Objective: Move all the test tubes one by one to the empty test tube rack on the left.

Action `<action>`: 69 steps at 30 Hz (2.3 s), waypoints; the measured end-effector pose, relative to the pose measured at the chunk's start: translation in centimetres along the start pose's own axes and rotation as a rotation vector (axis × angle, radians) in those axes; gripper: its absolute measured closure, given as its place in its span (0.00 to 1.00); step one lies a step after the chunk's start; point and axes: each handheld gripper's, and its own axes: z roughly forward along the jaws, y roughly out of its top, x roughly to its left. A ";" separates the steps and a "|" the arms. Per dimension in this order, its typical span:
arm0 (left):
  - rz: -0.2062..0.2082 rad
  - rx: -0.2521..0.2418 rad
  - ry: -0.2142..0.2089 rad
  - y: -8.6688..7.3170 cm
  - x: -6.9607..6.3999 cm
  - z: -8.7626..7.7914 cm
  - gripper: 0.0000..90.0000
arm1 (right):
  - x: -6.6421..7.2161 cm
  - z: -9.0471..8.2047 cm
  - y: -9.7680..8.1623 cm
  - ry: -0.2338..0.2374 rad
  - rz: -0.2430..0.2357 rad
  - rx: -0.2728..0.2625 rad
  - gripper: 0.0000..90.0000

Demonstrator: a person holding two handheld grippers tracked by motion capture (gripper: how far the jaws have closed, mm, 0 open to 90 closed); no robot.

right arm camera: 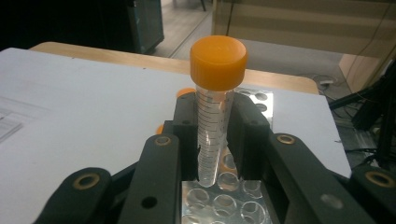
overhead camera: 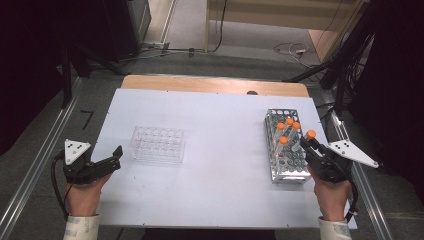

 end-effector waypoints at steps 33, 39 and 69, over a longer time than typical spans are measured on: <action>0.081 0.002 -0.122 0.2 -4.8 0.3 0.08 | 8.6 2.6 -1.4 0.280 -0.084 0.093 0.80; 0.112 0.011 -0.175 -0.1 -6.7 0.5 0.08 | 10.5 3.3 -1.9 0.320 -0.115 0.102 0.80; 0.180 -0.012 -0.514 0.5 -13.6 -1.6 0.24 | 22.0 7.2 -2.4 0.590 -0.238 0.167 0.80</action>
